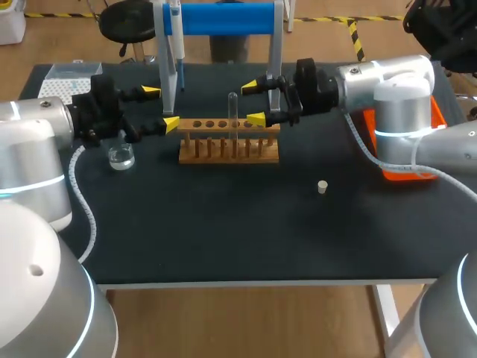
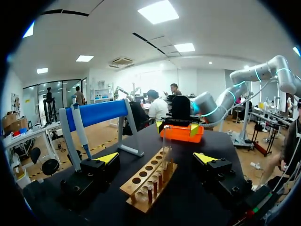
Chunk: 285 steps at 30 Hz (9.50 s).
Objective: Invert the test tube, pick up the pipette, mount the tip to pipette, aspirate from beaker and dispense into the tube, eject the tip, return the pipette, and cap with the stopper.
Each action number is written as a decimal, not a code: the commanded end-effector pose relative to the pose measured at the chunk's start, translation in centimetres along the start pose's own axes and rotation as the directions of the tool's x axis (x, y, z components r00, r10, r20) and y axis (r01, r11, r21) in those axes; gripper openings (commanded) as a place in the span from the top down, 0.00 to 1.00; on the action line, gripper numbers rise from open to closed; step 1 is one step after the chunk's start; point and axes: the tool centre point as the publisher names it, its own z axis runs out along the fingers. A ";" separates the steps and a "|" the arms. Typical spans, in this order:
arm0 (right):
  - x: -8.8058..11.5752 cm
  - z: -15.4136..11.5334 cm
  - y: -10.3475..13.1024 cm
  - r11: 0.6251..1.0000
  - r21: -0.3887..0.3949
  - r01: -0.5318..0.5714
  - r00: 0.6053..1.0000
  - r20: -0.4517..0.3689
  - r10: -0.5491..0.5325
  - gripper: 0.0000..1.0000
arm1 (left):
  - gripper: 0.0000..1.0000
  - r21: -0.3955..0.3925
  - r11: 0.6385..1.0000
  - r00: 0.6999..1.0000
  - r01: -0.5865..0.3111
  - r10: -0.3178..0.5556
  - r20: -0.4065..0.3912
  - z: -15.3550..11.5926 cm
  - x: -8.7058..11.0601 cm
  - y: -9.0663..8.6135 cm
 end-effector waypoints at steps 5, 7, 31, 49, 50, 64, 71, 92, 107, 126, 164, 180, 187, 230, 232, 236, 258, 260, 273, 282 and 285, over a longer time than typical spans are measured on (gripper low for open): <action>0.3 1.2 -0.2 1.000 -0.001 0.013 0.999 0.032 -0.013 0.11 | 0.00 0.001 1.000 1.000 -0.001 0.001 0.004 0.1 0.1 0.0; 0.3 1.4 -0.2 1.000 -0.003 0.014 0.999 0.034 -0.013 0.15 | 0.00 0.001 1.000 1.000 -0.001 0.001 0.004 0.1 0.1 0.0; -0.8 3.1 -0.8 1.000 -0.006 0.013 1.000 0.013 -0.013 0.38 | 0.00 0.001 1.000 1.000 -0.001 0.001 0.004 0.1 0.1 0.0; -1.3 3.6 -1.2 1.000 -0.030 0.001 1.000 -0.009 -0.002 0.51 | 0.00 0.001 1.000 1.000 -0.001 0.001 0.004 0.1 0.1 0.0; -1.3 3.7 -1.2 1.000 -0.030 0.001 1.000 -0.010 -0.002 0.51 | 0.00 0.001 1.000 1.000 -0.001 0.001 0.004 0.1 0.1 0.0; -1.5 4.0 -1.3 0.999 -0.039 -0.007 1.000 -0.011 0.007 0.55 | 0.00 0.001 1.000 1.000 -0.001 0.001 0.004 0.1 0.1 0.0; -1.7 4.1 -1.3 0.999 -0.042 -0.014 1.000 -0.004 0.013 0.85 | 0.00 0.001 1.000 1.000 -0.001 0.001 0.004 0.1 0.1 0.0; -1.7 4.1 -0.9 0.999 -0.047 -0.019 1.000 0.002 0.019 1.00 | 0.00 0.001 1.000 1.000 -0.001 0.001 0.004 0.1 0.1 0.0; -1.7 4.1 0.4 0.997 -0.070 -0.014 1.000 -0.005 0.014 1.00 | 0.00 0.001 1.000 1.000 -0.001 0.001 0.004 0.1 0.1 0.0; -2.0 3.6 1.3 0.997 -0.071 -0.017 1.000 0.003 0.017 1.00 | 0.00 0.001 1.000 1.000 -0.001 0.001 0.004 0.1 0.1 0.0; -1.8 3.3 3.2 0.998 -0.049 -0.026 1.000 0.014 0.027 1.00 | 0.00 0.001 1.000 1.000 -0.001 0.001 0.004 0.1 0.1 0.0; -1.6 3.0 4.4 0.998 -0.057 -0.021 1.000 0.021 0.022 1.00 | 0.00 0.001 1.000 1.000 -0.001 0.001 0.004 0.1 0.1 0.0; -1.5 3.1 5.2 0.998 -0.062 -0.020 1.000 0.019 0.021 1.00 | 0.00 0.001 1.000 1.000 -0.001 0.001 0.004 0.1 0.1 0.0; 2.0 0.5 7.9 0.999 -0.045 -0.027 0.997 0.072 0.030 1.00 | 0.00 0.001 1.000 1.000 -0.001 0.001 0.004 0.1 0.1 0.0; 2.0 0.5 7.9 0.999 -0.045 -0.027 0.997 0.072 0.030 1.00 | 0.00 0.001 1.000 1.000 -0.001 0.001 0.004 0.1 0.1 0.0; 2.0 0.5 7.9 0.999 -0.045 -0.027 0.997 0.072 0.030 1.00 | 0.00 0.001 1.000 1.000 -0.001 0.001 0.004 0.1 0.1 0.0; 3.4 0.2 8.2 0.923 0.026 -0.383 0.924 0.016 0.383 1.00 | 0.00 0.001 1.000 1.000 -0.001 0.001 0.004 0.1 0.1 0.0; 3.4 0.0 8.0 0.887 0.000 -0.462 0.887 0.018 0.462 1.00 | 0.00 0.001 1.000 1.000 -0.001 0.001 0.004 0.1 0.1 0.0; 2.9 -1.3 7.6 0.641 -0.120 -0.758 0.648 -0.036 0.761 1.00 | 0.00 0.001 1.000 1.000 -0.001 0.001 0.004 0.1 0.1 0.0; 2.5 -1.7 7.2 0.471 -0.071 -0.880 0.475 -0.057 0.878 1.00 | 0.00 0.001 1.000 1.000 -0.001 0.001 0.004 0.1 0.1 0.0; 2.5 -1.8 7.1 0.432 -0.056 -0.900 0.435 -0.056 0.899 1.00 | 0.00 0.001 1.000 1.000 -0.001 0.001 0.004 0.1 0.1 0.0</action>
